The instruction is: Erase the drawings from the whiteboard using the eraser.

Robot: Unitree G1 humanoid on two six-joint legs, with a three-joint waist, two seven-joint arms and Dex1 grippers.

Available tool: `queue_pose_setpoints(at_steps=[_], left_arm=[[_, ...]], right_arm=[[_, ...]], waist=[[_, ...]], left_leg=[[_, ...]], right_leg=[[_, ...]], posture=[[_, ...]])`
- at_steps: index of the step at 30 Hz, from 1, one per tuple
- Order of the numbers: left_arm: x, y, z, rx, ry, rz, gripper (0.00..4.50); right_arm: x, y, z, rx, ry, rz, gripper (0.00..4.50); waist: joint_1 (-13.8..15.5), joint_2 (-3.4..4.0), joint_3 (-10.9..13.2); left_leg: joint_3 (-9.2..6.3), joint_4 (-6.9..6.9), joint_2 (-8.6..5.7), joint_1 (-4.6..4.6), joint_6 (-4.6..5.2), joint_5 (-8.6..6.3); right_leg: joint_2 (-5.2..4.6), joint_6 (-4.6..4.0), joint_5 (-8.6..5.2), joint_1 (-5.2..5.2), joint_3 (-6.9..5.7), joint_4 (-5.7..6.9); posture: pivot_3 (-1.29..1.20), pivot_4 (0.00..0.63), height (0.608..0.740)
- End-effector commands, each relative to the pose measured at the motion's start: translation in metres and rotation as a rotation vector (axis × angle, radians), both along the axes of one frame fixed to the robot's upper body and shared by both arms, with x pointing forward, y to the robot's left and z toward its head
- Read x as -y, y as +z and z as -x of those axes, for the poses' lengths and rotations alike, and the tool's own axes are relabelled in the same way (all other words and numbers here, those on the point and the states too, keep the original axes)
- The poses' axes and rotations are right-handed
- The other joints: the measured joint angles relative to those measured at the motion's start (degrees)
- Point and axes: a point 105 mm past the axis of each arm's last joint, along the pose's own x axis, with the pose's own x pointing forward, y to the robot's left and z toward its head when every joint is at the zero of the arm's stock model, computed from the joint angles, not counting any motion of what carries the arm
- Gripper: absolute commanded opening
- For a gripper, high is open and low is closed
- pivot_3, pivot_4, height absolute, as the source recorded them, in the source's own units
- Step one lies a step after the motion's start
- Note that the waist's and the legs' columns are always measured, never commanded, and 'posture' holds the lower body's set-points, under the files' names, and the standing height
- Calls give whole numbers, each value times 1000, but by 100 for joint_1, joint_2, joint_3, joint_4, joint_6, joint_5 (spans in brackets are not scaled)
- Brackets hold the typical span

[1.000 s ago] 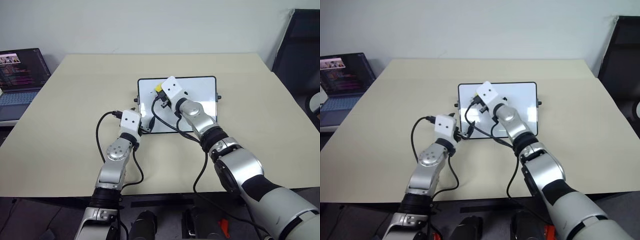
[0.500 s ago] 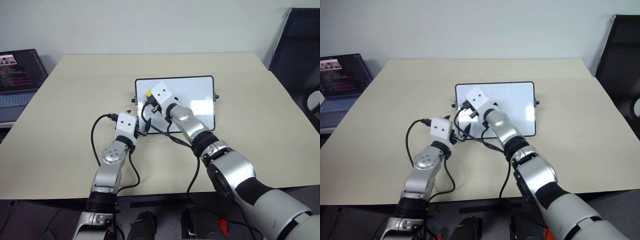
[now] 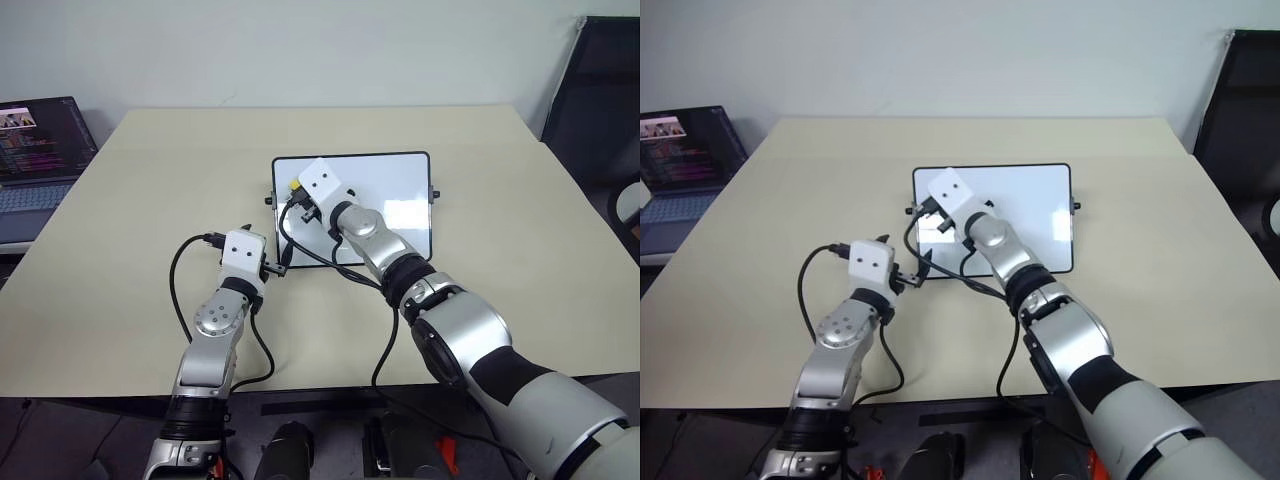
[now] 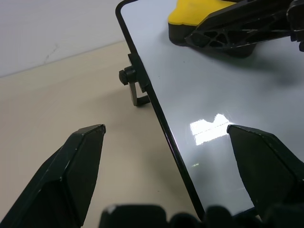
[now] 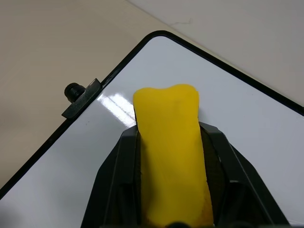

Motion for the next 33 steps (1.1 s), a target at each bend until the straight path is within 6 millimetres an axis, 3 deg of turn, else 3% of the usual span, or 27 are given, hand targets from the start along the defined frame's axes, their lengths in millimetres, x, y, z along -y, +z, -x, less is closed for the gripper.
queue_pose_setpoints(at_steps=[1, 4, 9, 17, 23, 33], left_arm=[[1, 18, 0, 64, 3, -1, 4500], [1, 18, 0, 63, 0, -1, 4500], [1, 19, -2, 66, 0, 0, 4500], [3, 18, -3, 61, -6, 1, 4500], [3, 19, -6, 65, -7, 3, 4500], [17, 15, -6, 54, -75, 7, 4500]], right_arm=[[-2, 5, 1, 27, 20, 1, 1291], [-2, -26, 10, -25, 63, 58, 1291], [11, -42, 11, -47, 63, 93, 1291], [15, -19, 0, -4, 21, 82, 1291], [32, 5, -13, 46, -62, 37, 1291], [58, -23, -4, 25, -39, 31, 1291]], waist=[[0, 0, 0], [-1, 0, 0], [0, 0, 0], [15, 0, 0], [21, 0, 0], [30, -1, -1]], left_leg=[[0, 0, 0, 0, 0, 0], [-1, -1, 1, 1, 0, 0], [-2, 6, 1, 13, 0, 0], [-9, 9, 1, 18, 5, 3], [-12, 6, -3, 10, 4, 3], [-10, 6, -14, 6, 4, 3]], right_leg=[[0, 0, 0, 0, 0, 0], [0, 0, -1, 2, -1, -1], [0, 0, 1, 9, -1, 10], [0, -4, 2, 17, -5, 10], [0, -4, 2, 16, -5, 3], [-1, 0, 2, 18, -1, -1]], posture=[[0, 150, 740], [0, 150, 740], [0, 150, 740], [0, 150, 740], [0, 150, 740], [0, 150, 740]])
